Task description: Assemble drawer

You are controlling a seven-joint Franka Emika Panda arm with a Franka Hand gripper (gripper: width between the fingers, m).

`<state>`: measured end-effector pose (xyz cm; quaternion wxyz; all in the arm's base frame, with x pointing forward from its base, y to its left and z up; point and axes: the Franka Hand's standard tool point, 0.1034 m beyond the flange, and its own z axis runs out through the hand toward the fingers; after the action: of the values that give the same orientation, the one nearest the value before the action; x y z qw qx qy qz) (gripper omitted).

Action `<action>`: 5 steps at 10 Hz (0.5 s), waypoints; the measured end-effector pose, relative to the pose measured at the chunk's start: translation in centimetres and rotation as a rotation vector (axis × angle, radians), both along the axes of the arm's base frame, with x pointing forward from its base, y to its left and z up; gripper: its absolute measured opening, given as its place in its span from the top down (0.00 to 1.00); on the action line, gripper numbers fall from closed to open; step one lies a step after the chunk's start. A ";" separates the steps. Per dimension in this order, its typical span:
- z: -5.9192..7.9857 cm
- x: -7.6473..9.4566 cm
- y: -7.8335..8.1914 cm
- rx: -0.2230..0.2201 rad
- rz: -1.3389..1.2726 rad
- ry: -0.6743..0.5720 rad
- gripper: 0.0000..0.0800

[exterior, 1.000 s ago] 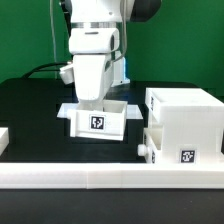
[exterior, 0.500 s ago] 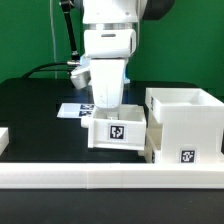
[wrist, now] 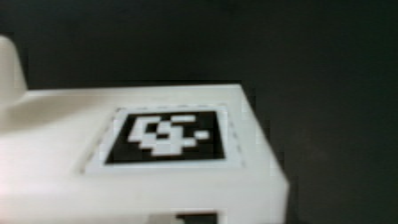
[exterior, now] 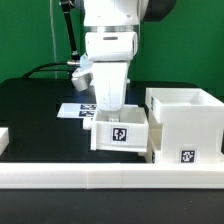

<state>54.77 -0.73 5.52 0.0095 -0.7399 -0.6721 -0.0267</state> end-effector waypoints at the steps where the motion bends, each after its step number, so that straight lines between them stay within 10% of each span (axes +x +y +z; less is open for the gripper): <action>1: 0.3 0.3 0.2 0.000 0.004 0.002 0.95; 5: 0.2 0.1 0.2 -0.001 0.003 0.029 0.95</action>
Offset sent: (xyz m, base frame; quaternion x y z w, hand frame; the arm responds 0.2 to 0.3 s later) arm 0.0000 0.0000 0.0000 0.0000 0.0000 0.0000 1.0000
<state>54.84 -0.51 5.69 0.0189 -0.7392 -0.6730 -0.0154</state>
